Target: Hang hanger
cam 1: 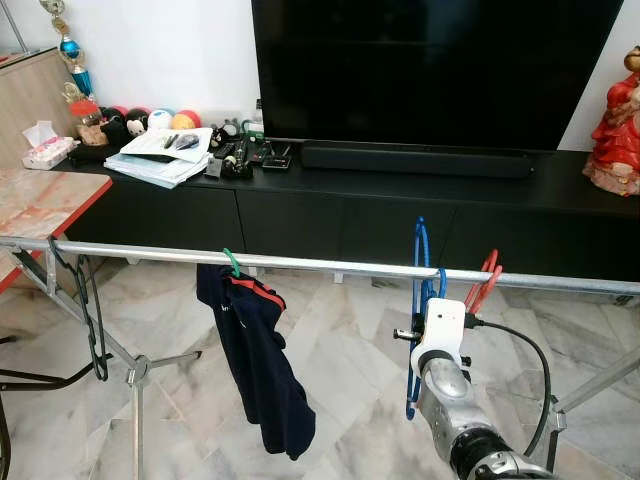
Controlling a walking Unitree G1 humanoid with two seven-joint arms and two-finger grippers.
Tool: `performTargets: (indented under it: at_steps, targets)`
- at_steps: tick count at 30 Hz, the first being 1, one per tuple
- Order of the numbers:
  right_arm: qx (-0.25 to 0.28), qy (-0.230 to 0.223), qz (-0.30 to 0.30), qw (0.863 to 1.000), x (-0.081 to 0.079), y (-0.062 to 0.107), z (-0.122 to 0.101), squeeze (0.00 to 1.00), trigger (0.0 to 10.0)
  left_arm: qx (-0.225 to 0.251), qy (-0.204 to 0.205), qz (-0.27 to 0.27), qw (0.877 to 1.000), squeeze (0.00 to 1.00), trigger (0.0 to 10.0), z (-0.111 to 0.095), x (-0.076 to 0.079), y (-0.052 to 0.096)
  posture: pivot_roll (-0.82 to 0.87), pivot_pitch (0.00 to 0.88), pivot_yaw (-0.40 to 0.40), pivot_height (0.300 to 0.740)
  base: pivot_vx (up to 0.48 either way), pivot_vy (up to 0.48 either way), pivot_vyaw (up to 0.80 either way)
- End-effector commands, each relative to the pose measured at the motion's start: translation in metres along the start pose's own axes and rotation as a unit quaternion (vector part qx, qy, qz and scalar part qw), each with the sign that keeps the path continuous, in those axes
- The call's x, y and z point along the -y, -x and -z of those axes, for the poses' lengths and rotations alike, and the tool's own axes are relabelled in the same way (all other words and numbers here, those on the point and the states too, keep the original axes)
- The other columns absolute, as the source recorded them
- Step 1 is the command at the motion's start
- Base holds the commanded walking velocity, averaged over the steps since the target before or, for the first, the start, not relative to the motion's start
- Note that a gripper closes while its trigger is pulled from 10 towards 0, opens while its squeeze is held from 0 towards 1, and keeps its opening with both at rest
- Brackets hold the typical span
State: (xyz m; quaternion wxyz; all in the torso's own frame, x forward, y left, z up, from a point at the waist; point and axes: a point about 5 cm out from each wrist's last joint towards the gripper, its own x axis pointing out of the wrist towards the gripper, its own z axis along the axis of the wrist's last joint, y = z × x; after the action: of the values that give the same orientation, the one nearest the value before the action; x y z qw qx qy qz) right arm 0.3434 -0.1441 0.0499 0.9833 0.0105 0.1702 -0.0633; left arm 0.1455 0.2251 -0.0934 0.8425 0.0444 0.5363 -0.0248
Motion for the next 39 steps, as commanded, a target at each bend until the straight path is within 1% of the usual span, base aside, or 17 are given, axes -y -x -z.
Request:
performTargets:
  at_steps: [1,6,9,11,20,24,30,33,36,38,39]
  targets:
    - [-0.006,0.006,-0.013,1.000,-0.004,-0.003,-0.007,0.00,10.0,-0.006,-0.009,0.000,1.000,0.00,10.0,0.001,-0.002,0.000,0.11,0.000,0.030,0.740,0.000,0.000,0.00]
    - [-0.008,0.009,-0.023,1.000,-0.007,-0.004,-0.011,0.00,10.0,-0.006,-0.007,0.001,1.000,0.00,10.0,0.001,-0.001,0.000,0.11,0.000,0.028,0.740,0.000,0.000,0.00]
    - [-0.040,0.030,-0.031,0.998,-0.010,-0.005,-0.008,0.00,10.0,-0.007,-0.006,0.002,1.000,0.00,10.0,0.001,-0.001,0.000,0.11,0.000,0.025,0.740,0.000,0.000,0.00]
    - [-0.043,0.032,-0.033,0.998,-0.010,-0.005,-0.008,0.00,10.0,-0.007,-0.006,0.003,1.000,0.00,10.0,0.001,0.000,0.000,0.11,0.000,0.024,0.740,0.000,0.000,0.00]
    - [-0.079,0.019,-0.043,0.996,-0.014,-0.003,0.003,0.00,10.0,-0.011,-0.006,0.008,1.000,0.00,10.0,0.003,0.000,0.000,0.11,0.000,0.027,0.740,0.000,0.000,0.00]
    - [-0.094,0.001,-0.046,0.995,-0.014,-0.001,0.008,0.00,10.0,-0.013,-0.006,0.010,1.000,0.00,10.0,0.003,-0.001,0.001,0.11,0.000,0.031,0.740,0.000,0.000,0.00]
    - [-0.104,0.000,-0.048,0.993,-0.013,-0.001,0.010,0.00,10.0,-0.014,-0.007,0.012,1.000,0.00,10.0,0.003,-0.001,0.001,0.11,0.001,0.032,0.740,0.000,0.000,0.00]
    - [-0.107,0.002,-0.043,0.993,-0.011,-0.002,0.007,0.00,10.0,-0.018,-0.009,0.017,1.000,0.00,10.0,0.004,-0.001,0.001,0.11,0.002,0.034,0.740,0.000,0.000,0.00]
    - [-0.105,0.002,-0.037,0.994,-0.009,-0.006,-0.002,0.00,10.0,-0.019,-0.009,0.019,1.000,0.00,10.0,0.004,-0.001,0.001,0.11,0.007,0.035,0.740,0.000,0.000,0.00]
    - [-0.104,0.003,-0.033,0.994,-0.005,-0.009,-0.012,0.00,10.0,-0.022,-0.008,0.022,0.999,0.00,10.0,0.004,-0.001,0.001,0.11,0.007,0.035,0.740,0.000,0.000,0.00]
    - [-0.104,0.003,-0.033,0.994,-0.005,-0.009,-0.012,0.00,10.0,-0.022,-0.008,0.022,0.999,0.00,10.0,0.004,-0.001,0.001,0.11,0.007,0.035,0.740,0.000,0.000,0.00]
